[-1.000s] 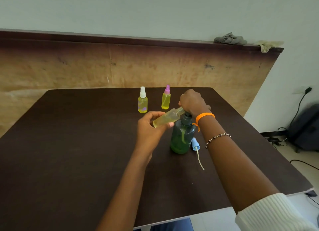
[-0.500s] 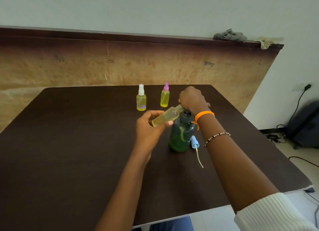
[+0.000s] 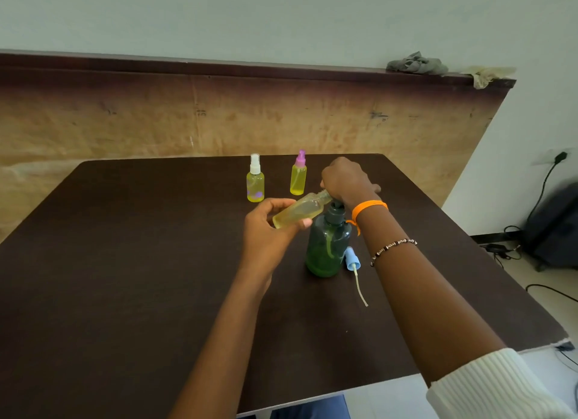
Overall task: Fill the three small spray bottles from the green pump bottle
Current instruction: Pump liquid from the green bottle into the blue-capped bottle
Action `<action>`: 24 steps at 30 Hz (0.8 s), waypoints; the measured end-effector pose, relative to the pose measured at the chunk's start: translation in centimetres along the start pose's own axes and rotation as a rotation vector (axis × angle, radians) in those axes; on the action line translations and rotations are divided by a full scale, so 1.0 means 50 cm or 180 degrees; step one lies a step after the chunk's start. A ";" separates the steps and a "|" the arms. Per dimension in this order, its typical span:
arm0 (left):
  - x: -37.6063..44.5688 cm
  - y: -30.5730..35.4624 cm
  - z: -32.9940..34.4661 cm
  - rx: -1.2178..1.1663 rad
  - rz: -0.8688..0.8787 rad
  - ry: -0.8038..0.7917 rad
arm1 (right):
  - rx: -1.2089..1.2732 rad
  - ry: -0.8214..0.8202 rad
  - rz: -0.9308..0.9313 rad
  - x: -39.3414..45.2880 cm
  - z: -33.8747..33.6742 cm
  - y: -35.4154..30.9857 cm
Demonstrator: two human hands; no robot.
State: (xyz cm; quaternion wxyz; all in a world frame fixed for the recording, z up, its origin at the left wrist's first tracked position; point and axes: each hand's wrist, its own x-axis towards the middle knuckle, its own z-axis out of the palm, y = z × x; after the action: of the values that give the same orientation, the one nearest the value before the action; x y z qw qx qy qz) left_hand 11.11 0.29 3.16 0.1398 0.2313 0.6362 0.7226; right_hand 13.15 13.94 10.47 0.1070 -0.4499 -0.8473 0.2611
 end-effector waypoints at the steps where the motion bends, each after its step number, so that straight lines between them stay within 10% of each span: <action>1: 0.000 -0.001 0.000 0.0007 -0.0004 0.0002 | 0.0018 -0.0012 0.0010 0.000 0.002 0.002; 24: -0.020 0.012 0.000 -0.0059 0.0014 0.0021 | -0.0229 0.0080 -0.0129 -0.018 -0.015 -0.016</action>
State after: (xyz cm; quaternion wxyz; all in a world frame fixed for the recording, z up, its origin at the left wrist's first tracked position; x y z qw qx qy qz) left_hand 12.03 -0.31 3.58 0.1382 0.2290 0.6295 0.7295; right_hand 13.42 13.08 11.56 0.1067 -0.4395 -0.8637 0.2225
